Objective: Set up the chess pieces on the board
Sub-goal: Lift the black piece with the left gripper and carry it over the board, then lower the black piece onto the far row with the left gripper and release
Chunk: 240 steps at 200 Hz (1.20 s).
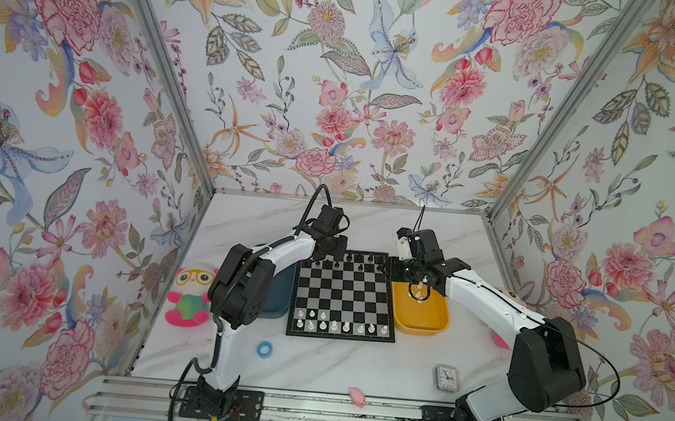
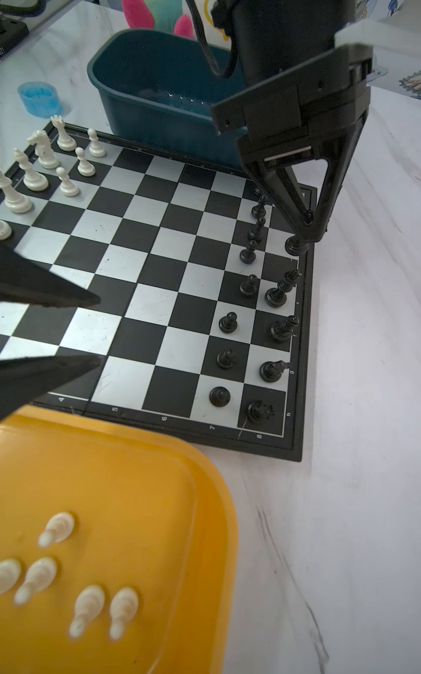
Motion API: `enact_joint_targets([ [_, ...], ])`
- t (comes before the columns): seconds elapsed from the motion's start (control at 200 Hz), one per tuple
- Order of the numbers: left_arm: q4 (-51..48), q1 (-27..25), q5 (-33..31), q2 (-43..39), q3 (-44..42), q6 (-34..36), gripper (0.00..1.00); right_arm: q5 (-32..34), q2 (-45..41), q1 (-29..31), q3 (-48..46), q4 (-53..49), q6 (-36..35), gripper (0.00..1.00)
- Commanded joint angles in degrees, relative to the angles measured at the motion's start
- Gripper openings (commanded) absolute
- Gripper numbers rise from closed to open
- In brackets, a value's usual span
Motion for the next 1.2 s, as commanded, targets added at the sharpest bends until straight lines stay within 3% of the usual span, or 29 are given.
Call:
enact_joint_targets([
  [0.0, -1.3, -0.6, 0.6, 1.7, 1.7, 1.1, 0.11, 0.7, -0.4, -0.4, -0.9, -0.4, 0.1, 0.25],
  [1.196, -1.8, -0.7, 1.1, 5.7, 2.9, 1.2, 0.16, 0.5, -0.5, -0.4, -1.2, -0.5, 0.2, 0.25],
])
